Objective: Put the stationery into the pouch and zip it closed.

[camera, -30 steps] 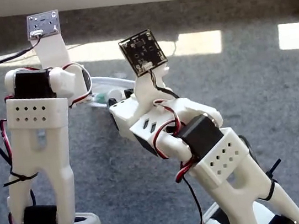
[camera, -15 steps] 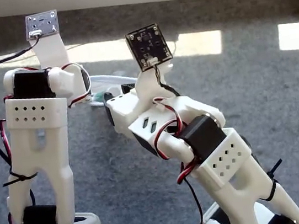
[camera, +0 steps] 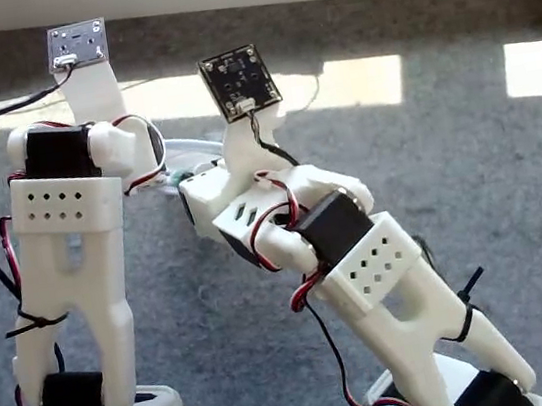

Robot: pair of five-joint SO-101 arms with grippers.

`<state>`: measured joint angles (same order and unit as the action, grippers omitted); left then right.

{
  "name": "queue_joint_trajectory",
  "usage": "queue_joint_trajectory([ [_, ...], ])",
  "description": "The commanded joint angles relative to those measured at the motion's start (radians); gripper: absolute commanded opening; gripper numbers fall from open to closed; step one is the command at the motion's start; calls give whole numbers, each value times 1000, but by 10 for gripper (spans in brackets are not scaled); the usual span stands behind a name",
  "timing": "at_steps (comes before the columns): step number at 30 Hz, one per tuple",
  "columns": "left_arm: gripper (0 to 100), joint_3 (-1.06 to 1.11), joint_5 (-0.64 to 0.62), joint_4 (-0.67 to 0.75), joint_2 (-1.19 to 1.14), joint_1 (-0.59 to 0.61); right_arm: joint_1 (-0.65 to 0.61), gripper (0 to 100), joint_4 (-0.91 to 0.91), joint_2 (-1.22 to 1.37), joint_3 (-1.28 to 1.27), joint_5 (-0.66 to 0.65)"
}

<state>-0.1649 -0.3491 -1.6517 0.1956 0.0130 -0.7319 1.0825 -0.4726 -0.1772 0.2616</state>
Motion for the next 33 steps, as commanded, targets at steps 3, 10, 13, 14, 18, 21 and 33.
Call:
queue_joint_trajectory([
  [3, 6, -4, 9, 5, 15, 15, 30, 105, -22, 8, 39, 0],
  [10, 6, -4, 9, 5, 15, 15, 48, 44, 81, 13, 101, -150],
  [13, 6, -4, 9, 5, 15, 15, 48, 44, 116, 16, 163, -178],
  [14, 6, -4, 9, 5, 15, 15, 48, 44, 127, 15, 180, -198],
  [18, 6, -2, 9, 5, 15, 15, 48, 44, 173, 18, 252, -227],
  [21, 6, -2, 9, 5, 15, 15, 50, 44, 197, 18, 282, -227],
  [33, 6, -2, 9, 5, 13, 15, 50, 51, 254, 18, 292, -390],
])
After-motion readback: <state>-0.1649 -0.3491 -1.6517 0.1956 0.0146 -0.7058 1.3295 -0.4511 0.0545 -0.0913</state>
